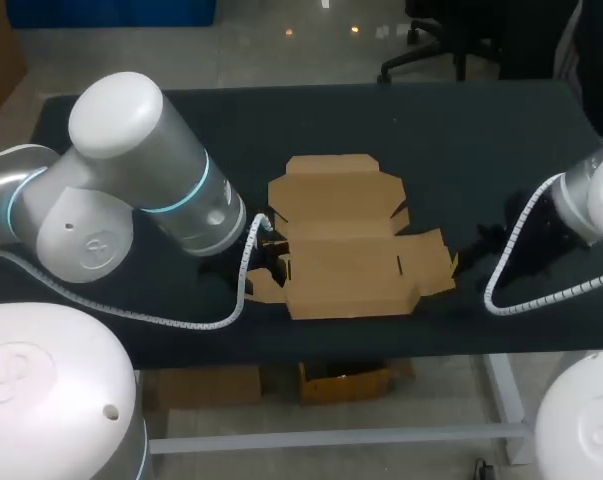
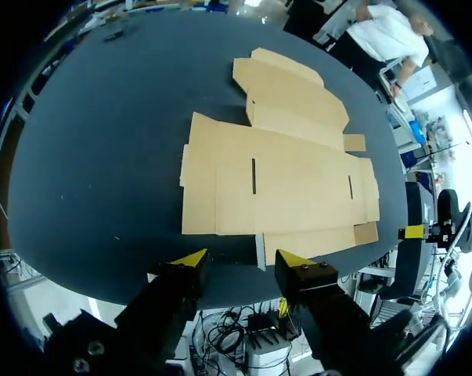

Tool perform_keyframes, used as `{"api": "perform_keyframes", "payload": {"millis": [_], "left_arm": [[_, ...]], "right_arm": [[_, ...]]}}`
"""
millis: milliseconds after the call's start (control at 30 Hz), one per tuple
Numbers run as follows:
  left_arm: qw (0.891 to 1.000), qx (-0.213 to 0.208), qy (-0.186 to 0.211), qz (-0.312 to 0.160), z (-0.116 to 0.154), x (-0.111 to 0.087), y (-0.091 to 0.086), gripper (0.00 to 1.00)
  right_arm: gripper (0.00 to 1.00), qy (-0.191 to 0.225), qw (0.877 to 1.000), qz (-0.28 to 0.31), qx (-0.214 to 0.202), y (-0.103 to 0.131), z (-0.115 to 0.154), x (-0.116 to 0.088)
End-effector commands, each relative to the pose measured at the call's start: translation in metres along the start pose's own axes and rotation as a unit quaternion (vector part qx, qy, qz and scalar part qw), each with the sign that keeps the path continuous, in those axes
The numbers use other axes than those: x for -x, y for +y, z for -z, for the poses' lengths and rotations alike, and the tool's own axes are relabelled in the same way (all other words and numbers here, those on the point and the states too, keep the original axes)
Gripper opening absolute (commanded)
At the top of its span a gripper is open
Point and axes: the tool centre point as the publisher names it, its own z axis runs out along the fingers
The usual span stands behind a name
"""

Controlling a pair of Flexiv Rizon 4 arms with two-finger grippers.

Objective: Assemble the packaging by folding the flat box into shape, placing the metal phone stand inside, and closing the box properly

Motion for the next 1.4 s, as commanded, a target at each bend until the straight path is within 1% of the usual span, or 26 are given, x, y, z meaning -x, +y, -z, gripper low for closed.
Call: {"api": "perform_keyframes", "payload": {"millis": [33, 500, 600, 733, 767, 867, 1400], "left_arm": [[1.0, -0.003, 0.001, 0.002, 0.008, 0.005, 0.0, 1.0], [1.0, -0.007, 0.007, 0.009, 0.027, 0.012, -0.007, 1.0], [1.0, -0.004, 0.012, 0.007, 0.032, 0.014, -0.009, 1.0], [1.0, 0.005, 0.025, -0.004, 0.039, 0.017, -0.011, 1.0], [1.0, 0.005, 0.026, -0.001, 0.041, 0.019, -0.013, 1.0], [1.0, 0.003, 0.008, 0.024, 0.047, 0.026, -0.017, 1.0], [1.0, 0.003, 0.008, 0.024, 0.047, 0.026, -0.017, 1.0]], "right_arm": [[1.0, 0.011, 1.0, 0.0, -0.003, 0.002, 0.012, 0.003], [1.0, 0.015, 1.0, 0.002, 0.003, 0.007, 0.027, 0.008], [1.0, 0.022, 1.0, 0.0, 0.005, 0.008, 0.033, 0.011], [1.0, 0.041, 0.999, 0.009, 0.004, 0.01, 0.041, 0.016], [1.0, 0.041, 0.999, 0.009, 0.004, 0.01, 0.041, 0.016], [1.0, 0.041, 0.999, 0.009, 0.004, 0.01, 0.041, 0.016], [1.0, 0.041, 0.999, 0.009, 0.004, 0.01, 0.041, 0.016]]}}
